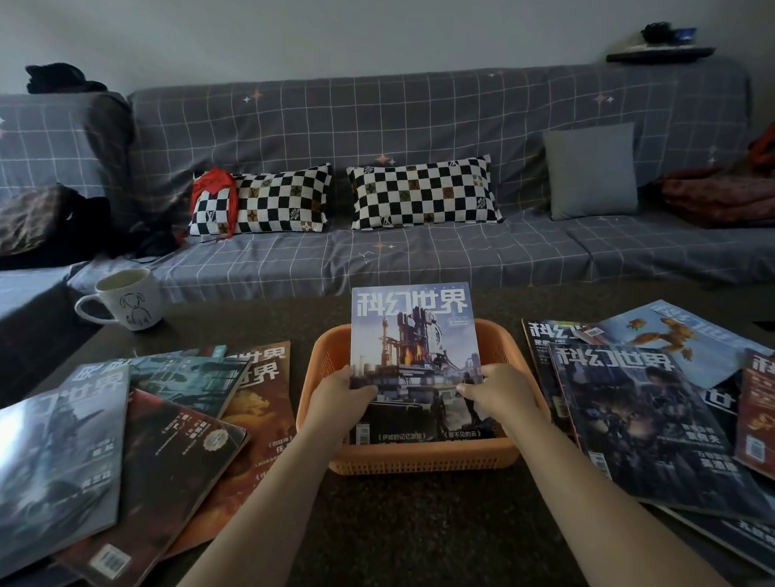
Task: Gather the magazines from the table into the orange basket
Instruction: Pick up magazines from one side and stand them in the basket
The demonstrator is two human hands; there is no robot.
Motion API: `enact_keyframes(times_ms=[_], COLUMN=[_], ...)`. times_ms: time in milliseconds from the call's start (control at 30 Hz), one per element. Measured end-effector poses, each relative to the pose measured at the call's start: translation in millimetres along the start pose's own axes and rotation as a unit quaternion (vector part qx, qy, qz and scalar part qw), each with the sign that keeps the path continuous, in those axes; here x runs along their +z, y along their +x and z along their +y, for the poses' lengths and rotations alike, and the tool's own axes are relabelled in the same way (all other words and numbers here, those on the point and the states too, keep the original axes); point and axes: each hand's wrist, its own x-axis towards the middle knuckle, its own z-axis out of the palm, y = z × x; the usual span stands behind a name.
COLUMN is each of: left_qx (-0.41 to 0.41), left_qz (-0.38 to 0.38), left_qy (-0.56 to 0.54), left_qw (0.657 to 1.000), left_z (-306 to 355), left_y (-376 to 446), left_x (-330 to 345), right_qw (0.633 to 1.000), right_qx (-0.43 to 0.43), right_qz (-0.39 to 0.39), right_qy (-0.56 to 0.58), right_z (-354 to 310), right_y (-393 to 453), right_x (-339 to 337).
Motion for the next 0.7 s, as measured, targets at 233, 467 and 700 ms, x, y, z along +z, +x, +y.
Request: enact_keyframes(times_ms=[233,467,700], left_qx=[0.062,0.186,0.207], left_qz=[0.027,0.043,-0.055], left_qy=[-0.018,-0.068,-0.094], left_qw=[0.998,0.979,0.972], left_z=[4.4,37.7,83.8], left_y=[-11.4,-51.4,-77.0], left_x=[14.0,54.9,123.9], right_qw=[0.994,0.981,0.964], right_qx=[0.009,-0.050,-0.031], right_qz=[-0.024,0.099,0.182], right_qy=[0.108,0.161,0.192], right_z=[-1.8,9.0,70.1], right_y=[-9.3,-38.0,-58.4], right_x=[-5.7,-32.9,-80.4])
